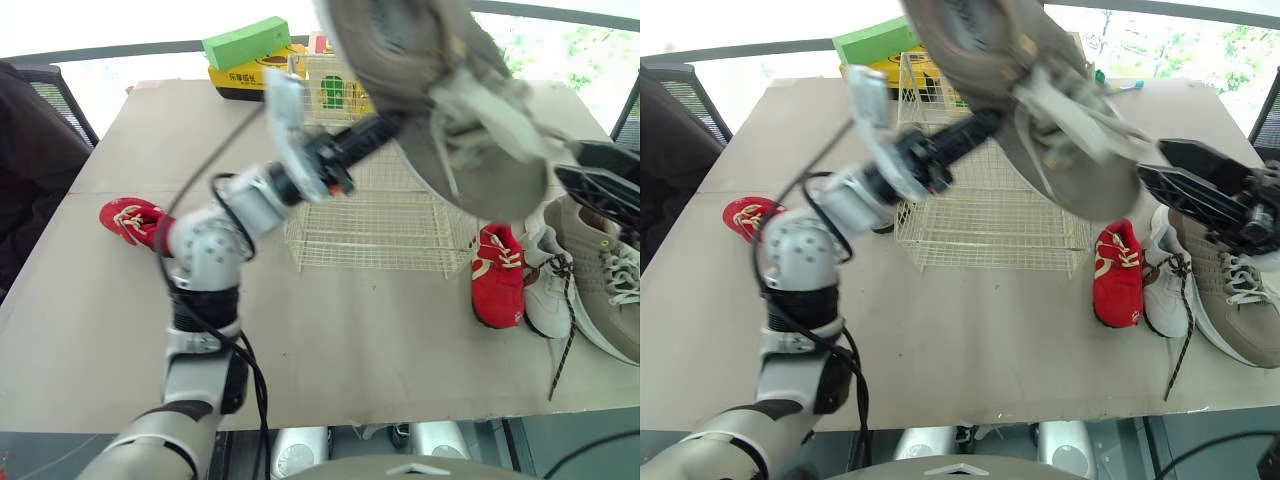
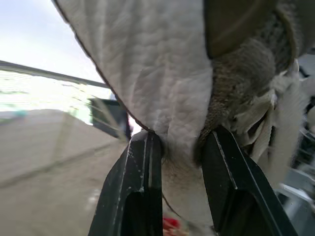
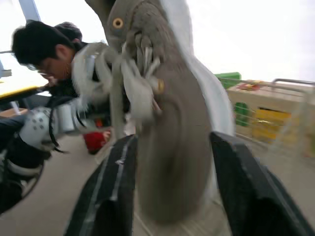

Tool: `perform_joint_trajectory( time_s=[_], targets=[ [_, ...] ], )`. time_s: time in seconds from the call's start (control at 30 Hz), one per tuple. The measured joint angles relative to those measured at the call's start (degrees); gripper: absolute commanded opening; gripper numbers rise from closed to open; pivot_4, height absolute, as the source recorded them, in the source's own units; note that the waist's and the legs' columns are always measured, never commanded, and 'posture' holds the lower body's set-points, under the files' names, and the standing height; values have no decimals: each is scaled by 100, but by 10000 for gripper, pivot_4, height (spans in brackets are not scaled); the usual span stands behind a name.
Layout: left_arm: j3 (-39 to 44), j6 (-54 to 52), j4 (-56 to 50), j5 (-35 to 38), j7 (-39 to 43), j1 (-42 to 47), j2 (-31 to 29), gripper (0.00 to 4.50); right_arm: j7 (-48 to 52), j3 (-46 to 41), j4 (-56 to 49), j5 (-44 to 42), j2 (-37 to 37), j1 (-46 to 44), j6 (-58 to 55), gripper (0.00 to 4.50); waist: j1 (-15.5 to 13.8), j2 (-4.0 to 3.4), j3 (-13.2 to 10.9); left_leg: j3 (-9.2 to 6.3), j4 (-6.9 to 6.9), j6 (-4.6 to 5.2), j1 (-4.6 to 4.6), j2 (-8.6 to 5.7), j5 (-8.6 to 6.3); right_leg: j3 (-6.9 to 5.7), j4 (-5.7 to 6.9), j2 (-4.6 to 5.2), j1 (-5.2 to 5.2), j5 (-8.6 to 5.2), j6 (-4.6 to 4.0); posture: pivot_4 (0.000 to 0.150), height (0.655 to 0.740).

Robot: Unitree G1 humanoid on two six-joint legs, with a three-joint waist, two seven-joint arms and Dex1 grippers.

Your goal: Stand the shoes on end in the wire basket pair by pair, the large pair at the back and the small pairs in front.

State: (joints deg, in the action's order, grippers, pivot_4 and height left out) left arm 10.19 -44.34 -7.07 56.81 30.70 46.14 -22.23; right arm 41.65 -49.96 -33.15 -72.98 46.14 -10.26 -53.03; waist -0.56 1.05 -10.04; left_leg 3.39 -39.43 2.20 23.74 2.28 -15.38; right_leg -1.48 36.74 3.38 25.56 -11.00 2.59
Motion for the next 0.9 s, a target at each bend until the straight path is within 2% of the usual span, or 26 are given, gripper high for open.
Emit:
perform_joint_trajectory(
  time_s=[0.03, 0.1, 0.17, 0.33, 0.37, 0.4, 0.47, 0.53, 0.57, 0.67, 0.73, 0.9],
  targets=[
    [182, -79, 117, 24, -30, 158, -189, 8944, 181, -198, -30, 24, -38, 167, 209, 39675, -6, 0, 0, -4, 0, 0, -1, 1, 0, 0, -1, -1, -1, 0, 1, 1500, 7400],
    [303, -228, 321, 84, -6, 463, -465, 8944, 649, -580, -99, 62, -226, 583, 646, 39675, -33, 8, -1, -14, 0, 0, 2, 0, 0, -7, -9, -2, -9, -1, 1, 1500, 7400],
    [315, -452, 768, 30, 164, 911, -1013, 8944, 1435, -1061, -117, 181, -611, 1326, 1196, 39675, -66, 10, -2, -29, 0, -1, 9, -2, 0, -5, -29, -17, -24, -1, 3, 1500, 7400],
    [175, -284, 1714, -680, 617, 1692, -1540, 8944, 2586, -1624, 297, 610, -771, 2559, 1904, 39675, -57, 10, -1, -49, 0, -1, -4, -8, 0, 3, -73, -33, -68, -3, 4, 1500, 7400],
    [149, -135, 2022, -917, 784, 1791, -1748, 8944, 1938, -1017, 177, 954, -824, 1828, 1902, 39675, 92, 59, 10, -41, -2, -2, -45, 16, 0, 34, -73, -51, -83, -5, 5, 1500, 7400],
    [58, 117, 2498, -1303, 865, 2121, -1732, 8944, 919, 260, -221, 1314, -829, 689, 1751, 39675, 180, 63, -1, -50, -3, -4, -78, 1, 0, 55, -85, -56, -98, 4, -38, 1500, 7400],
    [-285, 364, 2753, -1556, 1154, 2492, -1490, 8944, -1, 1747, -658, 1587, -659, -290, 1433, 39675, 201, 26, -38, -105, 10, -5, -92, -59, 2, 70, -85, -30, -88, 32, -46, 1500, 7400],
    [-626, 712, 2947, -1795, 1664, 2685, -1343, 8944, -534, 2565, -785, 1835, -421, -866, 1205, 39675, 103, 18, -35, -108, 25, -22, -94, -69, 15, 69, -72, -46, -86, 29, -49, 1500, 7400],
    [-615, 874, 3139, -1911, 1766, 2703, -1339, 8944, -673, 2644, -643, 1974, -295, -1024, 1195, 39675, 87, 18, -34, -110, 24, -22, -91, -66, 15, 71, -72, -52, -85, 37, -61, 1500, 7400],
    [-625, 1157, 3709, -2326, 1880, 2674, -1322, 8944, -948, 2656, -96, 2199, -120, -1319, 1185, 39675, 68, 19, -34, -106, 28, -8, -51, -66, 5, 76, -75, -54, -53, 38, -17, 1500, 7400],
    [-624, 1257, 3809, -2484, 1932, 2675, -1255, 8944, -985, 2690, -44, 2191, -108, -1388, 1182, 39675, 45, 19, -34, -109, 21, -21, 40, -68, 13, 73, -54, -53, 32, 42, -7, 1500, 7400],
    [-652, 1654, 3825, -2859, 2062, 2718, -1200, 8944, -1097, 2713, -52, 2040, -108, -1438, 1116, 39675, 15, 19, -34, -118, 17, -9, 86, -79, 5, 63, -78, -40, 60, 40, 16, 1500, 7400]
  ],
)
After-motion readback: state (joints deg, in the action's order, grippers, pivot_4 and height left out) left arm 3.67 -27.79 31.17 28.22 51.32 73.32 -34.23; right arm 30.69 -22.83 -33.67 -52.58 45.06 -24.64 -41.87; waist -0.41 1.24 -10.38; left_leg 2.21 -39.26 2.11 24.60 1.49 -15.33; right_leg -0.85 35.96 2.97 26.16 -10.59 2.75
